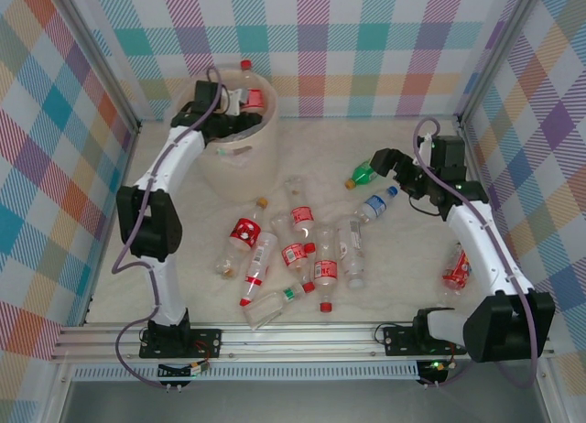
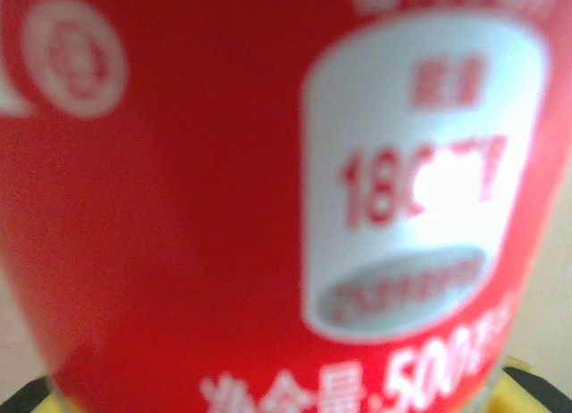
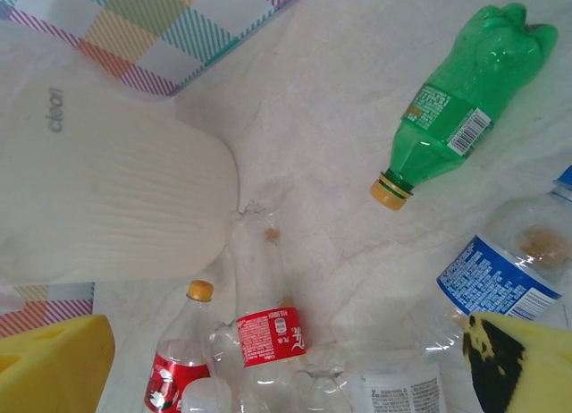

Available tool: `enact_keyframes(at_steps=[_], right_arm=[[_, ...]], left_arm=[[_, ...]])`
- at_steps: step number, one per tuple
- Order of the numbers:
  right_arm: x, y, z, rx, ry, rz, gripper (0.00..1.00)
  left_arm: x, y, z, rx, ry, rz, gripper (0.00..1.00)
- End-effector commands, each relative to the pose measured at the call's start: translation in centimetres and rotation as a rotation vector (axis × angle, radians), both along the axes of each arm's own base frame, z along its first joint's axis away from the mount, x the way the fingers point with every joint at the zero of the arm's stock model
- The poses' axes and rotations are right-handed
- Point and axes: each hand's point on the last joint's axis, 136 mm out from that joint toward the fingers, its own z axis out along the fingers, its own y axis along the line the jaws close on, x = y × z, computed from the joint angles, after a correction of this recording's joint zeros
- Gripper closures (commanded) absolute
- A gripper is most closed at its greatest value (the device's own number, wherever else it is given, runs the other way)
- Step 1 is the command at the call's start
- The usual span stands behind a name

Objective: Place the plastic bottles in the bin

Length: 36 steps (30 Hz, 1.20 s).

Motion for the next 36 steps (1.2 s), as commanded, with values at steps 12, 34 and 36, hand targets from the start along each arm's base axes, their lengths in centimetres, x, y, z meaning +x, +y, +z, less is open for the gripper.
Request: enact_keyframes(at_steps=[12, 34, 36], right_arm=[[-0.8, -1.6, 1.3, -0.099, -0.043, -0.047, 0.0], [-14.9, -18.8, -6.3, -0.49, 0.588, -0.594, 0.01], [-16.0, -19.1, -7.2, -0.44, 0.6, -0.652, 0.01]], left_arm=[[-3.2, -3.2, -2.3, 0.197, 0.058, -0.043, 0.53], [-2.4, 1.4, 6.2, 0.374, -0.193, 0.105, 0.01], [-2.7, 1.6, 6.7, 0.361, -0.191, 0.111, 0.01]])
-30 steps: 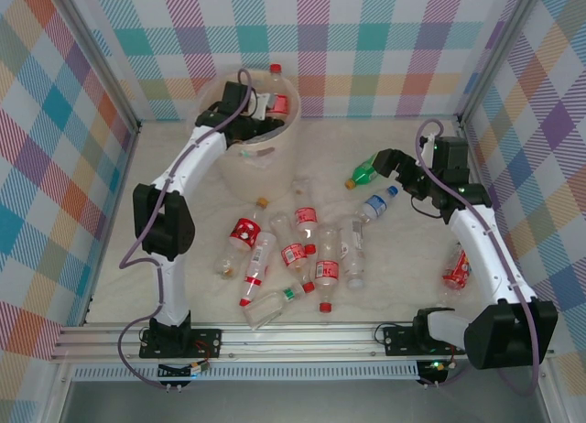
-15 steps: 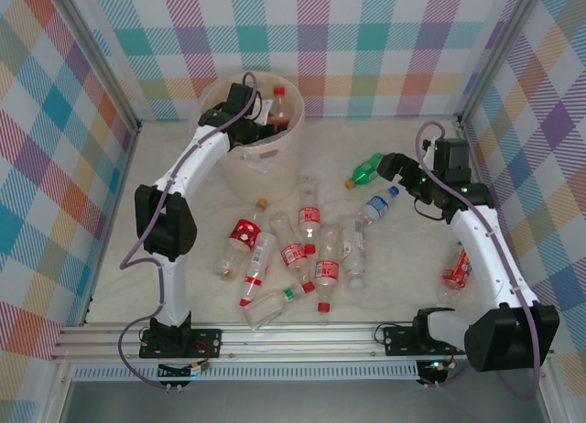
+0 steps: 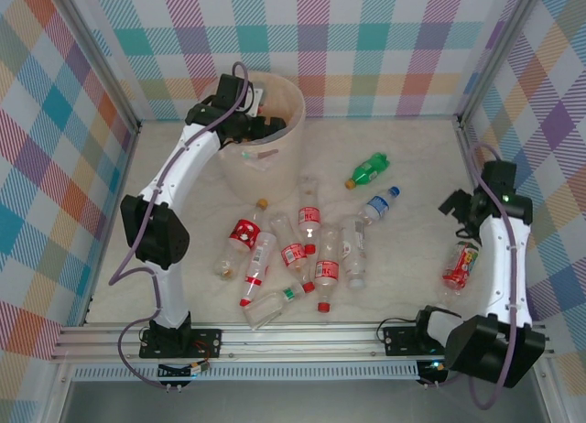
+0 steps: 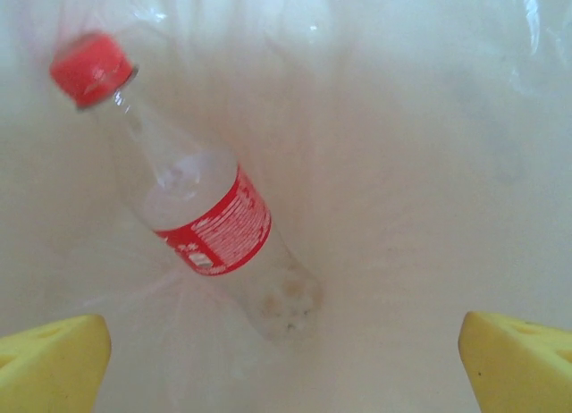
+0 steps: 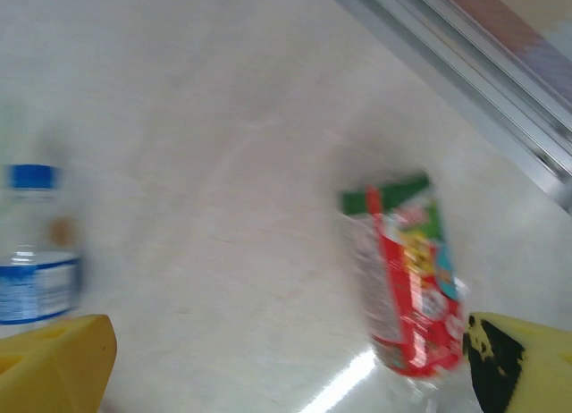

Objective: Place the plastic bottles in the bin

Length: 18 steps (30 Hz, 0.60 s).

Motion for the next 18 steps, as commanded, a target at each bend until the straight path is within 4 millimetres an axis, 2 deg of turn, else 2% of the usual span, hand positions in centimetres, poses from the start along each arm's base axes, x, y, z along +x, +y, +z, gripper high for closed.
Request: enact_keyframes(at_steps=[1, 6, 10, 14, 18], right_arm=[[-3.5, 0.3, -1.7, 0.037, 0.058, -0.055, 0.01], [-5.3, 0.7, -4.6, 0.096, 0.121, -0.109, 0.01], [-5.2, 1.1, -6.7, 0.146, 0.122, -0.135, 0.01], [-5.6, 0.7, -7.5, 0.136, 0.166, -0.165, 0.01], [-6.0, 0.3, -8.6, 0.13, 0.232, -0.188, 0.01]], left_arm=[[-0.3, 0.9, 4.2, -0.016, -0.091, 0.02, 0.01], [-0.6, 0.9, 6.0, -0.027, -0.139, 0.003, 0.0], [-1.4, 0.6, 7.4, -0.073, -0.173, -0.013, 0.0], [-2.8, 0.0, 9.2, -0.145, -0.207, -0.048, 0.0], [-3.9, 0.3, 10.6, -0.191, -0.242, -0.031, 0.0]])
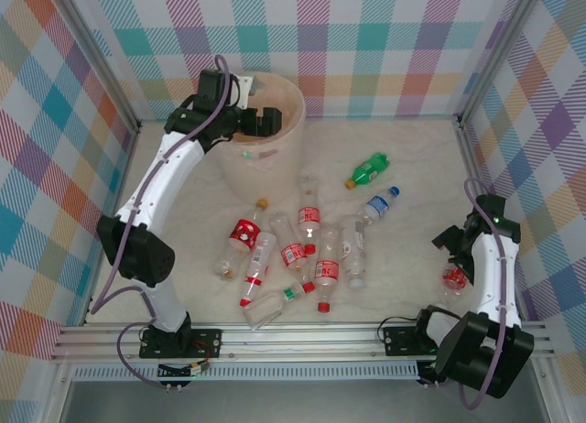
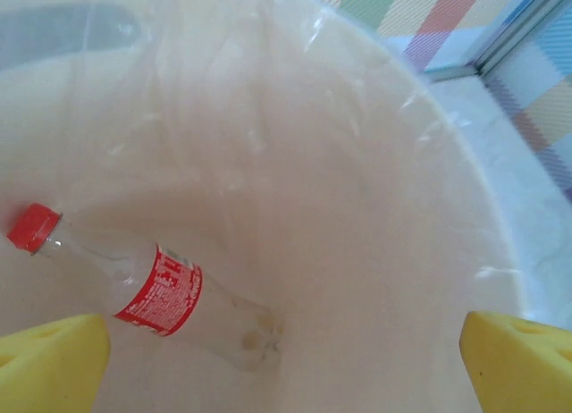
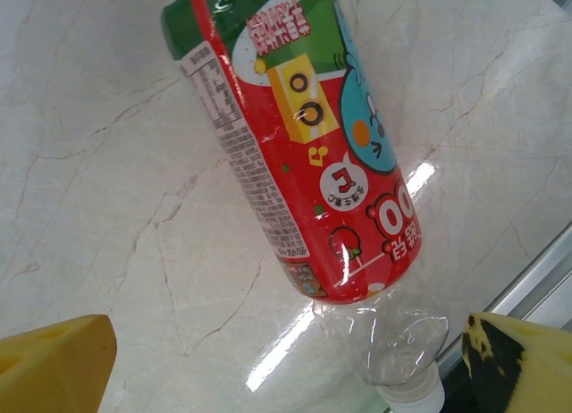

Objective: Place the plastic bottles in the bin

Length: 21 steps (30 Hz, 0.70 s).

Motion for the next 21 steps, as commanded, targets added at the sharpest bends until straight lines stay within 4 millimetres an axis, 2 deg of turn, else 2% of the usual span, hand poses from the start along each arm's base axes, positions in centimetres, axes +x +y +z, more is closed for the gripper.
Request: enact_keyframes(at_steps=[1, 9, 17, 21], right_arm=[[-0.2, -0.4, -0.9, 0.004, 0.042, -0.046, 0.01], [0.1, 0.0, -2.2, 0.048, 0.059, -0.067, 0.01], [1.7, 1.9, -5.2, 0.137, 0.041, -0.046, 0.01], [4.4, 3.3, -4.2, 0.123, -0.019, 0.043, 0.01]], left_arm=[[-1.0, 0.2, 3.2, -0.092, -0.082, 0.007, 0.0], [-2.4, 1.0, 2.3, -0.078, -0.092, 0.017, 0.0], [-3.7, 2.1, 3.5, -0.07, -0.134, 0.029, 0.0], [-4.1, 2.2, 3.8, -0.085, -0.138, 0.03, 0.0]])
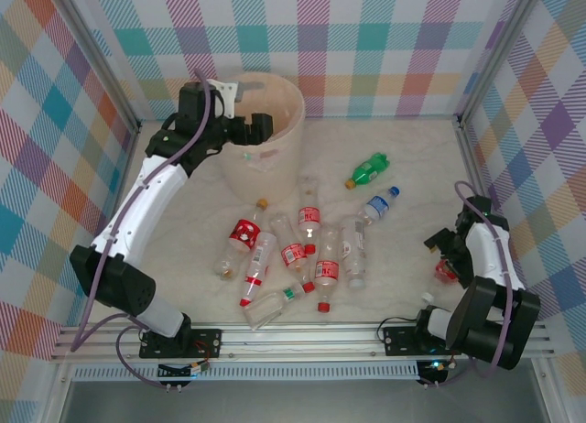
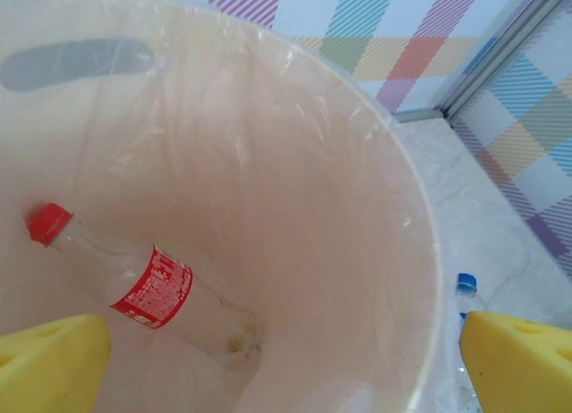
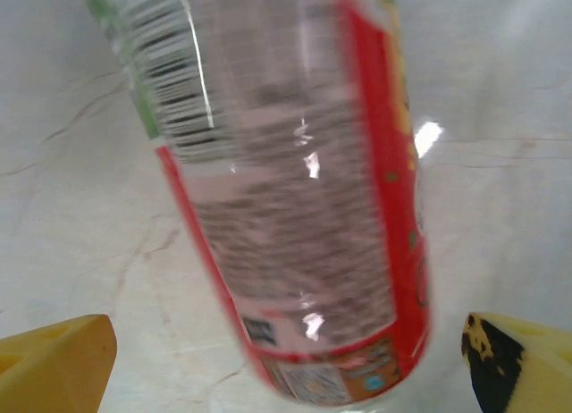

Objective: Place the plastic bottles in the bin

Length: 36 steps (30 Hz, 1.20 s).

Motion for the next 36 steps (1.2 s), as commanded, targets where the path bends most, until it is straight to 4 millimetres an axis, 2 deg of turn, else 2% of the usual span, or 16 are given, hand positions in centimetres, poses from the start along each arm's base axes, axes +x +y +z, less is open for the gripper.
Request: enact_keyframes(at_steps=[1, 4, 6, 9, 11, 13, 17, 19, 23, 27, 29, 31, 33, 36], right_arm=[[3.0, 1.9, 0.8, 0.038, -0.086, 0.054, 0.01], [5.5, 3.7, 2.1, 0.072, -0.14, 0.14, 0.01], [6.1, 3.9, 3.3, 0.038, -0.137, 0.177, 0.01], [6.0, 2.3, 5.4, -0.053, -0.123, 0.163, 0.01], [6.3, 1.3, 6.1, -0.089, -0.137, 0.139, 0.01], [6.5, 0.6, 5.3, -0.07, -0.127, 0.104, 0.01], [5.6, -1.1, 2.8, -0.016, -0.063, 0.037, 0.01], [7.2, -1.4, 1.7, 0.002, -0.123, 0.048, 0.01], [10.7, -0.1, -1.0, 0.12, -0.177, 0.098, 0.02], [11.4, 0.1, -3.1, 0.145, -0.156, 0.115, 0.09], [11.8, 0.4, -3.0, 0.154, -0.185, 0.129, 0.14], [11.9, 0.5, -2.4, 0.148, -0.205, 0.149, 0.2], [12.1, 0.6, -1.4, 0.142, -0.233, 0.169, 0.25], [12.5, 1.4, 0.5, 0.167, -0.302, 0.201, 0.33]], left_arm=[[-0.6, 0.6, 1.5, -0.024, -0.04, 0.008, 0.0], [-0.9, 0.7, 1.7, -0.025, -0.038, 0.014, 0.0], [-1.1, 0.9, 2.1, -0.027, -0.045, 0.021, 0.0], [-1.5, 1.2, 2.9, -0.023, -0.051, 0.027, 0.0], [-1.8, 1.5, 3.1, -0.018, -0.054, 0.037, 0.0], [-2.3, 1.7, 3.3, -0.014, -0.053, 0.042, 0.0], [-3.5, 2.1, 4.1, -0.008, -0.062, 0.037, 0.0], [-4.4, 1.5, 4.7, -0.045, -0.074, -0.005, 0.0], [-6.5, -0.1, 6.6, -0.135, -0.076, -0.12, 0.0], [-9.3, 0.6, 8.3, -0.136, -0.089, -0.131, 0.0], [-10.6, 0.8, 8.2, -0.153, -0.074, -0.141, 0.0], [-11.1, 0.4, 7.1, -0.186, -0.023, -0.15, 0.0], [-11.7, -0.6, 6.2, -0.229, 0.029, -0.18, 0.0], [-12.9, -2.4, 6.2, -0.277, 0.035, -0.218, 0.0]])
